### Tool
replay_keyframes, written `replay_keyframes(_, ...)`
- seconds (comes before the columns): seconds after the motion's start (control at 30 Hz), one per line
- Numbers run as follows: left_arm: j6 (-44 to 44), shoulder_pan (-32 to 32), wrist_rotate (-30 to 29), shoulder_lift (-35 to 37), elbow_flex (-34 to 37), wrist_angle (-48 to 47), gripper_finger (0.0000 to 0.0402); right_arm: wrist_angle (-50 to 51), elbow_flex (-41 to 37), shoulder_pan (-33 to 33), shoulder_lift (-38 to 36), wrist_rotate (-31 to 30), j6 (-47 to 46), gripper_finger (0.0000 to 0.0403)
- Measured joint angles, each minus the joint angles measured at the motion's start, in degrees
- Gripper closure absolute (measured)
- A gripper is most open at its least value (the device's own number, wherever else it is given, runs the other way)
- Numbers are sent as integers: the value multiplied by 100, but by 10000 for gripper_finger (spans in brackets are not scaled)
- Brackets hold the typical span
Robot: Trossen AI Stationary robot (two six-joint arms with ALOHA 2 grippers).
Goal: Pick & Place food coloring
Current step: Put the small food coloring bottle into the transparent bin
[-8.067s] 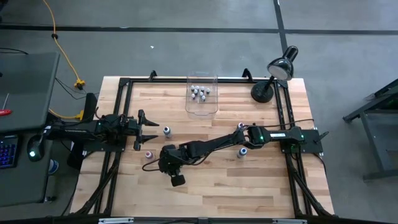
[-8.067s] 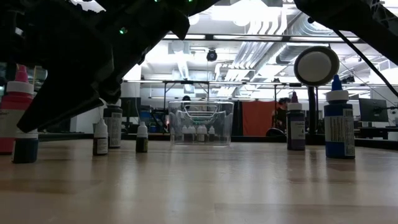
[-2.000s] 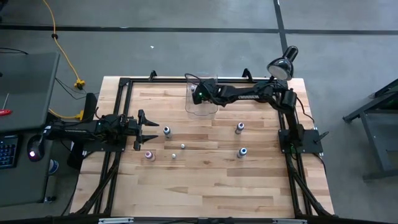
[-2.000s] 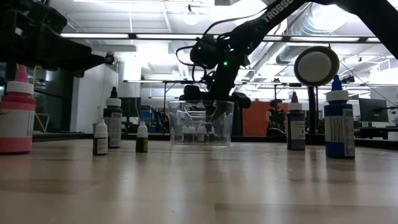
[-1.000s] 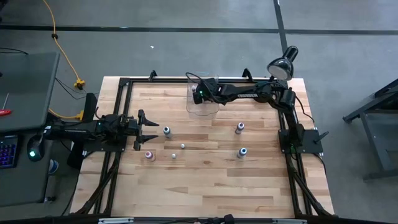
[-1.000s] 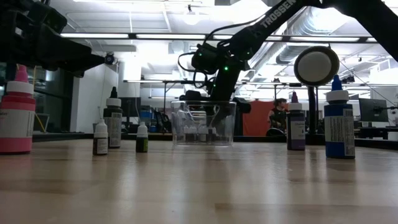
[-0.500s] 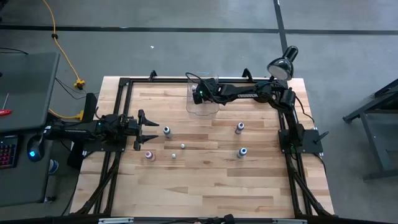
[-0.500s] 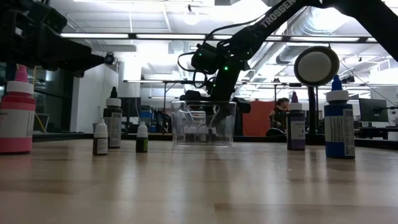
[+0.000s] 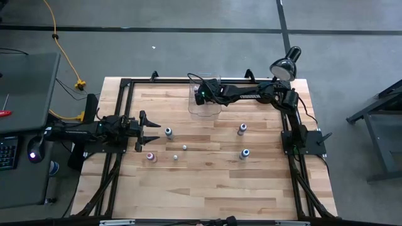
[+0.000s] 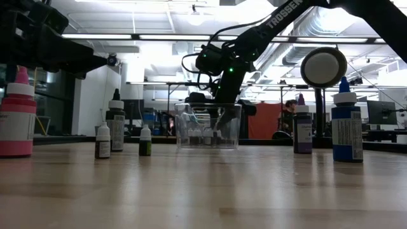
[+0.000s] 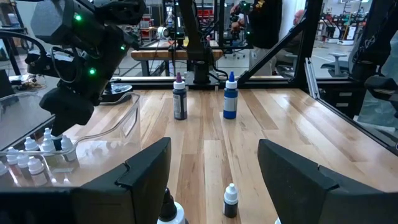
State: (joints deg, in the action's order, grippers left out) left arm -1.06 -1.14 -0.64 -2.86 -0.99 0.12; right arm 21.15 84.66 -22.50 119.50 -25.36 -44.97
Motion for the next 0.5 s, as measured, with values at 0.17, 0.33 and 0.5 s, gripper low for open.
replay_keyframes(0.17, 1, 1, -1, -1, 1, 0, 163, 2, -4, -4, 0, -5, 2, 312)
replay_keyframes(0.33, 2, 1, 0, 1, 0, 0, 163, 2, -7, -11, 0, -5, 2, 282)
replay_keyframes(0.5, 0, -1, 0, 1, 0, 0, 163, 0, -7, -11, 0, -3, 2, 263)
